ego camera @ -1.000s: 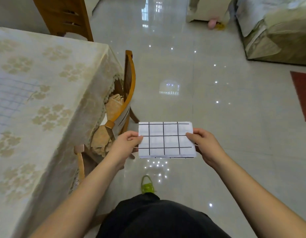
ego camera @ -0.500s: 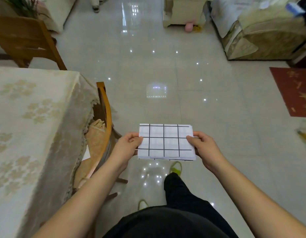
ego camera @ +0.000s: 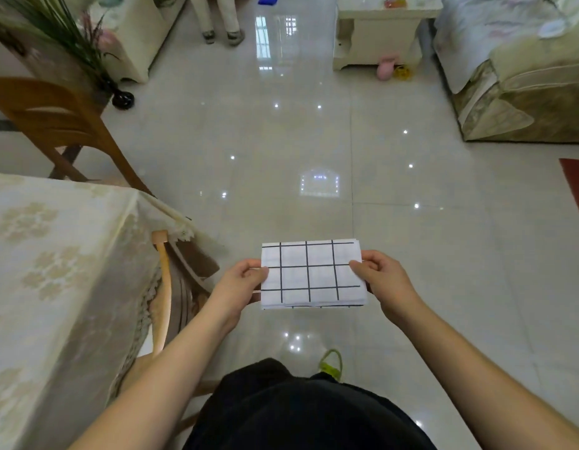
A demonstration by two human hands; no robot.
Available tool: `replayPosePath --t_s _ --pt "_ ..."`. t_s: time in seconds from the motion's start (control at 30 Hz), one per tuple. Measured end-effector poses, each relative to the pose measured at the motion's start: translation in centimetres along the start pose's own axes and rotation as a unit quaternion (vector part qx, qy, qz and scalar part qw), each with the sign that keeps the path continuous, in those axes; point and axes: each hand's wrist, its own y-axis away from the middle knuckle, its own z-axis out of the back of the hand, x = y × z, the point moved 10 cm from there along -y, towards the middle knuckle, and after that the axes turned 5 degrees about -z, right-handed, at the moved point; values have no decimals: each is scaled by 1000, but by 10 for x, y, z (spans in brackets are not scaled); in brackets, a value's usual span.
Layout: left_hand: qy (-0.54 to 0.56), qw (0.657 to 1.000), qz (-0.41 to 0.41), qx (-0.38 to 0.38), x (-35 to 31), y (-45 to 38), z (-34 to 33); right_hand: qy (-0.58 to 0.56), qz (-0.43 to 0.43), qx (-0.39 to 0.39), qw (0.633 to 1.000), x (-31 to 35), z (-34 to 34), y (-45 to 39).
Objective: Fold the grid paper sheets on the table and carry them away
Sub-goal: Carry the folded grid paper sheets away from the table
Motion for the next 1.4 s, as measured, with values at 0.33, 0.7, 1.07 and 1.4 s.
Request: replayPosePath --t_s 0.33,0.7,1.07,1.4 --pt "78 995 3 -63 -36 -93 40 27 -4 55 998 62 -56 -108" --pt "105 990 8 -99 -90 -212 121 61 -21 83 994 148 -162 -237" --pt "124 979 23 -161 -139 -296 178 98 -28 130 986 215 -238 -336" --pt "149 957 41 -244 -206 -393 219 135 -36 214 967 303 -321 -459"
